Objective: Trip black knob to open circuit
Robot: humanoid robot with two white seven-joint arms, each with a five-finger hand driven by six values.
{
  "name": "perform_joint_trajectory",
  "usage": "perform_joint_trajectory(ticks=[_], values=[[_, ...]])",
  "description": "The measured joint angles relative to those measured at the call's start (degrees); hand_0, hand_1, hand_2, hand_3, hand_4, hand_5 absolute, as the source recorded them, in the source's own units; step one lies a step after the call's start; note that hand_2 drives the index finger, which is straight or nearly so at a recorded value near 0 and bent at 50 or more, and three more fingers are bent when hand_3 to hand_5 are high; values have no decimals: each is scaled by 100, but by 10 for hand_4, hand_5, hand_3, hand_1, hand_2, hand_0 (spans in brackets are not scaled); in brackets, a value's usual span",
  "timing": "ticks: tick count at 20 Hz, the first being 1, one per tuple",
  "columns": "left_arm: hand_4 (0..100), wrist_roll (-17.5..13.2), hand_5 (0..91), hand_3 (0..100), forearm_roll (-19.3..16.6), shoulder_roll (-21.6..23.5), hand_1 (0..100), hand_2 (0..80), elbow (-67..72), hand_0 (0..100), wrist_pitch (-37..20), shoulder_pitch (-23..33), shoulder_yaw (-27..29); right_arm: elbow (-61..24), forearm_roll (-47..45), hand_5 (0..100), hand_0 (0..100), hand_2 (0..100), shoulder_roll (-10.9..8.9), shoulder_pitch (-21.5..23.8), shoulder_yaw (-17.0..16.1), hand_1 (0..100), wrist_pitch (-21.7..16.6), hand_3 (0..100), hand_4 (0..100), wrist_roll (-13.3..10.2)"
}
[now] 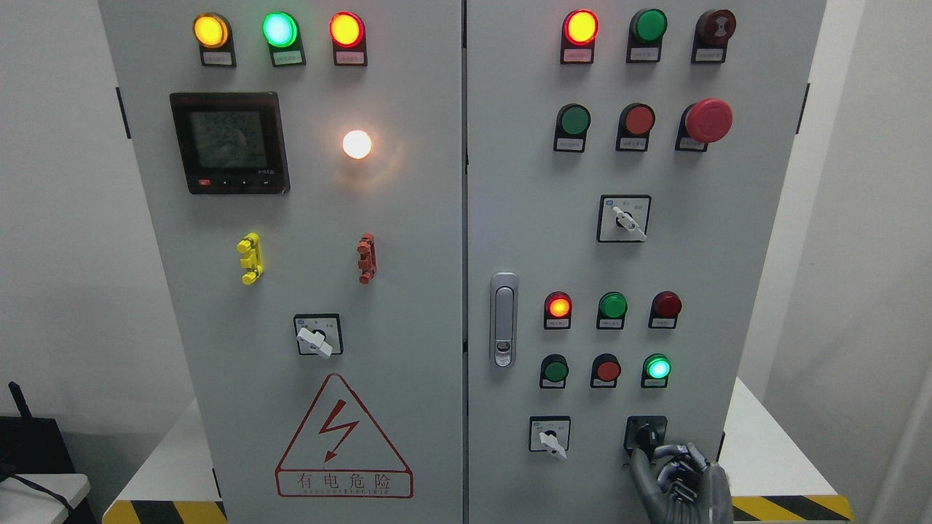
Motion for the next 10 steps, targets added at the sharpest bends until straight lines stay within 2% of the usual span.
perform_joint_trajectory(ticks=[10], values=[[0,0,0,0,0,0,389,0,0,120,0,0,0,5,6,979,400,557,-52,-2,-1,816,-142,891,916,-2]])
